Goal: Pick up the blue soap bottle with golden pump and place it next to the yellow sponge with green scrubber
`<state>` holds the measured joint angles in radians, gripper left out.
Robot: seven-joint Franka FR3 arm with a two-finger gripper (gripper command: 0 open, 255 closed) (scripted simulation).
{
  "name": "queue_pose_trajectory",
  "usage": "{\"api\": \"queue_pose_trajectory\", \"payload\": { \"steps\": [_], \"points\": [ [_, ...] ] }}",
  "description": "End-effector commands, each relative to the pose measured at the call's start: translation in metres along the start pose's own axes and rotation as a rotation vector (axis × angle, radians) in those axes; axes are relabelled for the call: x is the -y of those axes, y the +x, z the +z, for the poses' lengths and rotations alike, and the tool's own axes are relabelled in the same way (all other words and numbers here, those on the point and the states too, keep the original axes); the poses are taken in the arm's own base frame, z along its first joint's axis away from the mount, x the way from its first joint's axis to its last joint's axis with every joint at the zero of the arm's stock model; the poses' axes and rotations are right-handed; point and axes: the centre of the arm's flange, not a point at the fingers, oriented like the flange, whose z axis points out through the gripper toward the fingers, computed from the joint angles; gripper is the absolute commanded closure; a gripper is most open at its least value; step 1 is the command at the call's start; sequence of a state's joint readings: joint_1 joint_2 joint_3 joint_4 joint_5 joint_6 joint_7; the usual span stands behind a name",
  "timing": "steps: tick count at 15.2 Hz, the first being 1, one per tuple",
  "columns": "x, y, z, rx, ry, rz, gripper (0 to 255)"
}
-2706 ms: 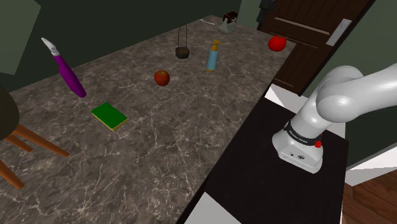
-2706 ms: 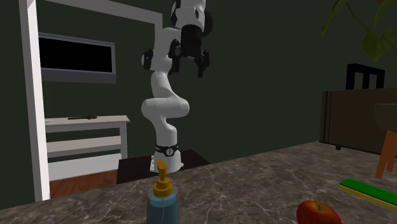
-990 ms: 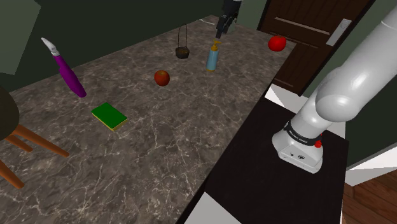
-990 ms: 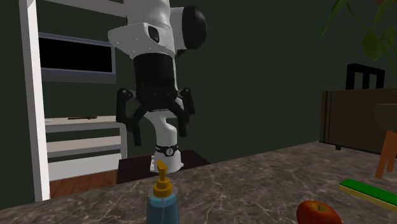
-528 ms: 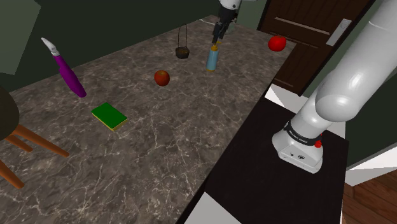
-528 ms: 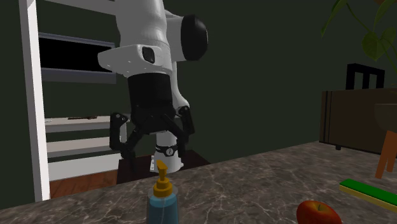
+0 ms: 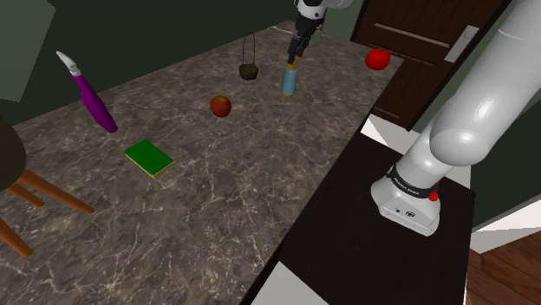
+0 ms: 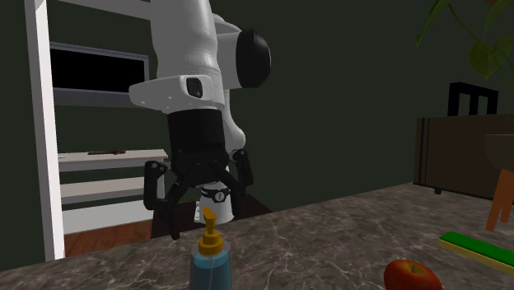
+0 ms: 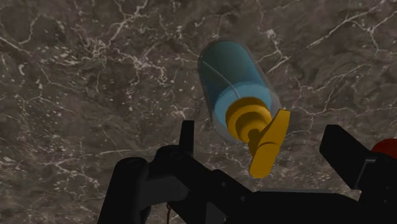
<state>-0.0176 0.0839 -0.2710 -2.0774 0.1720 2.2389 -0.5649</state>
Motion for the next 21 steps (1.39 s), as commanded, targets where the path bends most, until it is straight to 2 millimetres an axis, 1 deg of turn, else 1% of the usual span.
{"api": "queue_pose_trajectory", "payload": {
  "steps": [1,2,3,12,21],
  "points": [
    [0.0,0.0,0.0,0.0,0.0,0.0,0],
    [0.0,0.0,0.0,0.0,0.0,0.0,0],
    [0.0,0.0,0.0,0.0,0.0,0.0,255],
    [0.0,0.0,0.0,0.0,0.0,0.0,255],
    [0.003,0.006,-0.047,0.0,0.0,0.0,255]
  ]
}}
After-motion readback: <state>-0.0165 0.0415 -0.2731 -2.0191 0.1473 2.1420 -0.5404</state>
